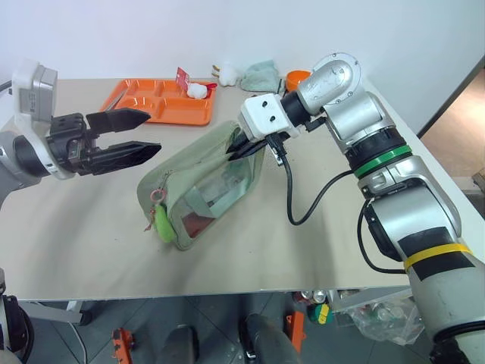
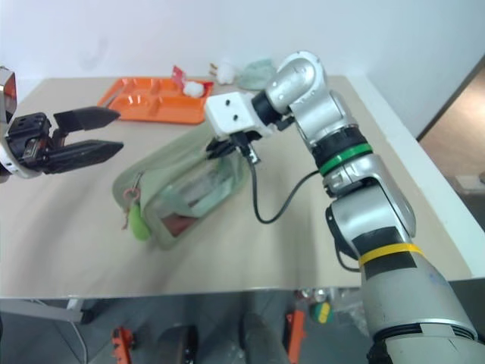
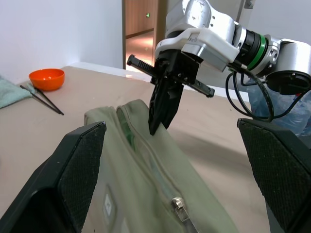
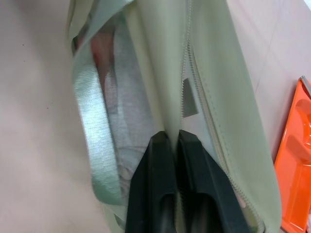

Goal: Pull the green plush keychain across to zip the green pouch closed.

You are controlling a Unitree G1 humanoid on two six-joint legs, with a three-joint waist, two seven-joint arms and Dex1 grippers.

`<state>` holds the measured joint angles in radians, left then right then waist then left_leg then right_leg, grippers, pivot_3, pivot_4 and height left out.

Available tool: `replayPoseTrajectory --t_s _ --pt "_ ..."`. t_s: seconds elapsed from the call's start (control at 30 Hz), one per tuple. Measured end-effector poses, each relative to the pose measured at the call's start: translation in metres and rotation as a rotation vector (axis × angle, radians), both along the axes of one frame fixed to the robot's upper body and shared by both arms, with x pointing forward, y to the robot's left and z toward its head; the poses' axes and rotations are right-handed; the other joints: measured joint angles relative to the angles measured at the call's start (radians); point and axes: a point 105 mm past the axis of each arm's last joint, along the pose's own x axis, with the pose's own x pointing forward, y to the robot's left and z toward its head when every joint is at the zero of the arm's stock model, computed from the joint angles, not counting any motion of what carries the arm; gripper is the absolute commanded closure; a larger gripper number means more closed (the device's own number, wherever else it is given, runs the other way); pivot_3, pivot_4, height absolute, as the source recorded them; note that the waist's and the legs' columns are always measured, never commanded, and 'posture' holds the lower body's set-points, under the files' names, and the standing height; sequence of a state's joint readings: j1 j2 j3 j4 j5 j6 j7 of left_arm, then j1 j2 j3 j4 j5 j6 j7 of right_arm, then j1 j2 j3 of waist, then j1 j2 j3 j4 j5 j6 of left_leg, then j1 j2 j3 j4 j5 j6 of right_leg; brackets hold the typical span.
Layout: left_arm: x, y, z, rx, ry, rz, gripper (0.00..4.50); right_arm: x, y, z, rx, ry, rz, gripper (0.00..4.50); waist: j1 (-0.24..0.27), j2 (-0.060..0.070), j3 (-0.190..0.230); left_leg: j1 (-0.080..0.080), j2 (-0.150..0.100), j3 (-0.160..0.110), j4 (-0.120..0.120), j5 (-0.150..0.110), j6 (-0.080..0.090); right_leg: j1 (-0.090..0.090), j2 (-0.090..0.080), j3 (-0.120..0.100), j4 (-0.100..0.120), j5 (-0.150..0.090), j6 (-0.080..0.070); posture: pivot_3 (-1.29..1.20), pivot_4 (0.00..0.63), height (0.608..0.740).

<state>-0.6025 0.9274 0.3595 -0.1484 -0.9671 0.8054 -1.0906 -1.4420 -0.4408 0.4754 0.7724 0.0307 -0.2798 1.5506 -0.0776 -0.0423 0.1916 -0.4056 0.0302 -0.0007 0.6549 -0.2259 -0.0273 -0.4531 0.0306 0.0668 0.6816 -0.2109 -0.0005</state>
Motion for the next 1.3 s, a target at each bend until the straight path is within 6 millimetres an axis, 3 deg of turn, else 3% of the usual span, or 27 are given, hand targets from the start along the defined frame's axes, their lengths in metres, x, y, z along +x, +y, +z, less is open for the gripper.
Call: replayPoseTrajectory --t_s 0.43,0.63,0.87,1.0,1.3 --pt "-0.002 0.000 -0.005 -0.008 0.018 0.019 0.00 0.006 -0.004 -0.002 0.031 -0.008 -0.034 4.44 0.000 0.000 0.000 0.001 0.000 -0.001 0.000 0.001 -0.002 0.001 0.001 -0.001 0.000 0.001 -0.001 0.00 0.150 0.740" --pt "-0.001 0.004 -0.009 -0.045 0.022 0.040 0.00 0.014 -0.046 0.022 0.059 -0.036 -0.176 4.44 0.012 0.000 0.000 -0.001 -0.001 -0.002 0.000 0.002 -0.003 0.001 -0.002 -0.002 0.000 0.000 0.001 0.00 0.150 0.740" --pt "0.001 0.002 -0.013 -0.061 0.022 0.035 0.00 0.005 -0.058 0.043 0.036 -0.101 -0.272 4.44 0.006 0.000 0.000 -0.001 -0.001 -0.001 -0.001 0.002 -0.003 -0.001 -0.001 -0.001 0.000 -0.001 0.000 0.00 0.150 0.740" --pt "0.004 -0.001 -0.009 -0.069 0.002 0.020 0.00 0.010 -0.052 0.047 0.098 -0.005 -0.464 4.44 0.005 0.000 0.000 -0.001 0.001 -0.002 -0.001 0.002 -0.003 -0.003 0.001 -0.002 0.002 0.001 -0.003 0.00 0.150 0.740" --pt "0.007 -0.004 -0.011 -0.087 0.014 -0.004 0.00 -0.010 -0.036 0.042 0.117 0.068 -0.537 4.44 0.005 0.000 0.000 -0.003 -0.001 -0.002 -0.001 0.002 -0.003 -0.003 0.000 -0.003 0.001 -0.001 -0.002 0.00 0.150 0.740"
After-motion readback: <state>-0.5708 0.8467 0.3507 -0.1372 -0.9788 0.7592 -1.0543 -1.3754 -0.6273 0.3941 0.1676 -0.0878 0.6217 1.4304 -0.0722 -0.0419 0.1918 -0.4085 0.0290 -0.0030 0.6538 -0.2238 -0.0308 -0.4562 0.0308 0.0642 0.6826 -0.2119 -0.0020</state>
